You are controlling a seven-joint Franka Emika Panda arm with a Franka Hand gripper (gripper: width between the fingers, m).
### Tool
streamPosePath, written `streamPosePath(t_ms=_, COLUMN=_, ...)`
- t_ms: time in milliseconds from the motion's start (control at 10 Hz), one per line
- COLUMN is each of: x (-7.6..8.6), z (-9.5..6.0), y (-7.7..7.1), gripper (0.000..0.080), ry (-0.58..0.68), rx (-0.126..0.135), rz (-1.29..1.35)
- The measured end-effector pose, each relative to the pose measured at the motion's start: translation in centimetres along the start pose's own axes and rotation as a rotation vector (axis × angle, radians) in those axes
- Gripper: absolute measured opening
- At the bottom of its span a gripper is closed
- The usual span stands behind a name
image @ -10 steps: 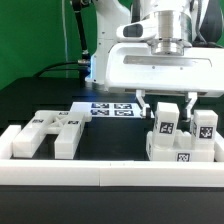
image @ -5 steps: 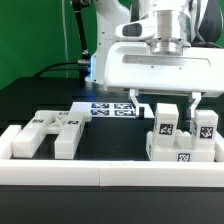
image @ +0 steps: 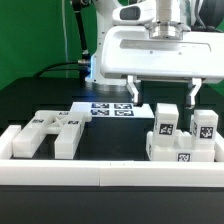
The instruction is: Assemble chair
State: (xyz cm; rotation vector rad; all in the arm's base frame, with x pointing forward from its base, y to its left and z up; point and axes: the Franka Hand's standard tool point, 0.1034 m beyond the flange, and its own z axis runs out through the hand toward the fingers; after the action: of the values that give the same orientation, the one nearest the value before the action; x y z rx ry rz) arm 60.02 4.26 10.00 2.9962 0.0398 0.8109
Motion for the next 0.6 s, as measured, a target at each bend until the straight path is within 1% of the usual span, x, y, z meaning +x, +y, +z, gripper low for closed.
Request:
streamPosePath(t_ms=300, x=-0.4, z=0.3, y=-0.2, gripper=0.0649, ry=-0.045, rx=0.008, rz=0.000)
streamPosePath(t_ms=400, x=-1.2, z=0.8, y=-0.3, gripper=0.0649, ry=-0.129, rx=0.018, rz=0.004)
streamPosePath(t_ms=500, x=-1.2, z=0.9, y=-0.7, gripper=0.0649, ry=-0.219, rx=0.035, rz=0.008)
streamPosePath(t_ms=600, x=-0.9, z=1.0, y=-0.8, gripper=0.0649, ry=-0.280, rx=0.045, rz=0.010)
